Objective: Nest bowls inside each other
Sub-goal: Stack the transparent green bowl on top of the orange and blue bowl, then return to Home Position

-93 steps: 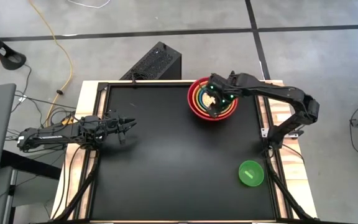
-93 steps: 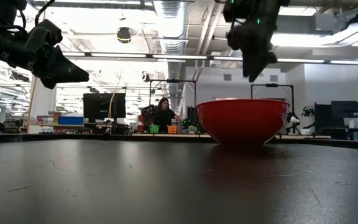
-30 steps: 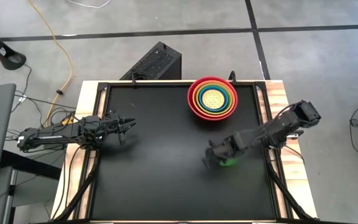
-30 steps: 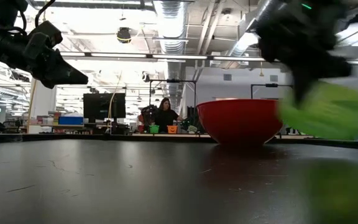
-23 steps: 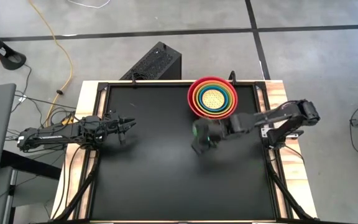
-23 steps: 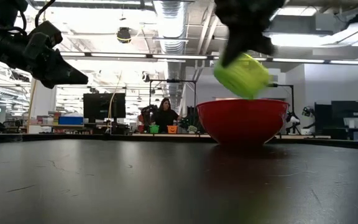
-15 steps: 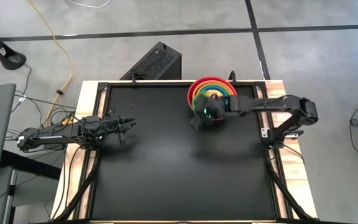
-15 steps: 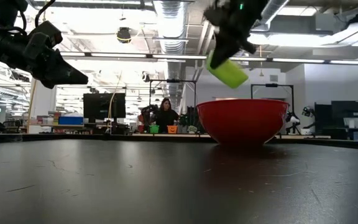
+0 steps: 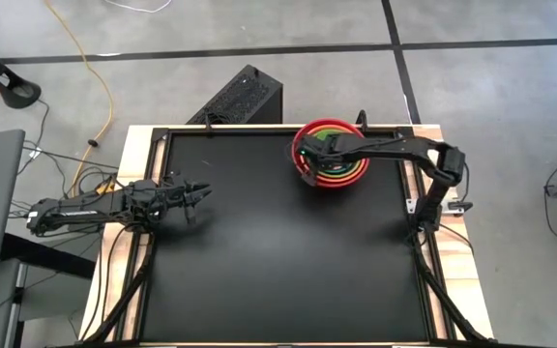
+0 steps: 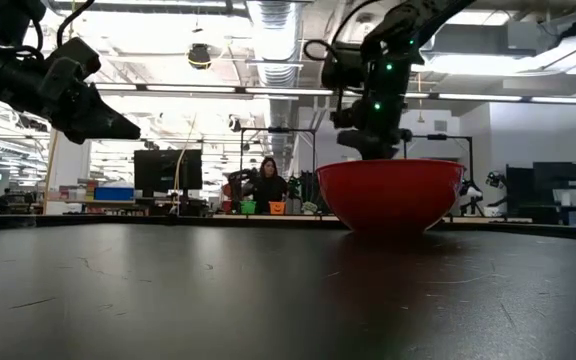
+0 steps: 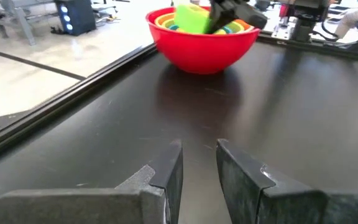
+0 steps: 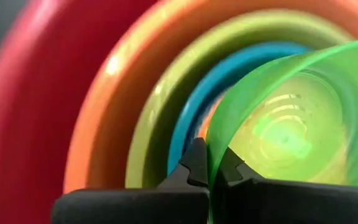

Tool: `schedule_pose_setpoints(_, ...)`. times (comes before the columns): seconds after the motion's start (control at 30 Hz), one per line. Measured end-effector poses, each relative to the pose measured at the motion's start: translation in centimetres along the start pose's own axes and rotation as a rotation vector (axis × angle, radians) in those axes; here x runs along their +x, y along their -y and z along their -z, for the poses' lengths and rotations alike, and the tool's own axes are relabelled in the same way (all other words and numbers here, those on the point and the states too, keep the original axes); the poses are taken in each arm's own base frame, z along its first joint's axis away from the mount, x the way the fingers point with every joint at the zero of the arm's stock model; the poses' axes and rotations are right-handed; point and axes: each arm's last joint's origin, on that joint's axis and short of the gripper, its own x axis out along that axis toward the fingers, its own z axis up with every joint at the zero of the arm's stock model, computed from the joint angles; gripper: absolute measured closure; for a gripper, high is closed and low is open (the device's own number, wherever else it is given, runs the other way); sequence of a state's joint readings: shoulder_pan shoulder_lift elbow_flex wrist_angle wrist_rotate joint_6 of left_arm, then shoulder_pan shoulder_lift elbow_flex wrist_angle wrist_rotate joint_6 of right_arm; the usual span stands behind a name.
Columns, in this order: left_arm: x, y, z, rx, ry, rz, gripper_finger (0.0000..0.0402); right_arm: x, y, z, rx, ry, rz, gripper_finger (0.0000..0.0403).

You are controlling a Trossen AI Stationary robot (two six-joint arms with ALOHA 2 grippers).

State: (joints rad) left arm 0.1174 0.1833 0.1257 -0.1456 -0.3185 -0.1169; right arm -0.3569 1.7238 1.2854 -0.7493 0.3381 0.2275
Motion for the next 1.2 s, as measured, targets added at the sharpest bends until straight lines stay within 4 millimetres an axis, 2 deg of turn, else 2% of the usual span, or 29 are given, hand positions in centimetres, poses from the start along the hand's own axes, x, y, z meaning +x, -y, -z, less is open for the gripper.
schedule_pose_setpoints(0.2, 0.0, -0.1, 0.0, 0.009, -0.003, -0.020, 0.0315, 0.8, -0.2, 0.8, -0.033, -0.115, 0.018, 0.0400)
schedule_pose_setpoints(0.37, 0.0, -0.1, 0.1, 0.010, -0.003, -0.036, 0.0315, 0.7, -0.1, 0.9, -0.027, -0.123, 0.007, 0.0390)
schedule_pose_setpoints(0.73, 0.0, -0.1, 0.1, 0.004, -0.003, -0.036, 0.0315, 0.4, 0.0, 0.9, -0.014, -0.141, 0.019, 0.0300)
schedule_pose_setpoints(0.93, 0.0, -0.1, 0.1, 0.003, -0.003, -0.036, 0.0315, -1.7, 0.4, 0.0, -0.021, -0.190, 0.026, 0.0246)
schedule_pose_setpoints(1.07, 0.0, -0.1, 0.1, 0.003, -0.003, -0.030, 0.0315, -4.2, 0.3, -1.1, 0.004, -0.182, 0.020, 0.0218)
schedule_pose_setpoints(1.2, 0.0, -0.1, 0.1, 0.003, -0.003, -0.029, 0.0315, -7.1, -0.8, -1.7, 0.048, -0.191, -0.038, 0.0204)
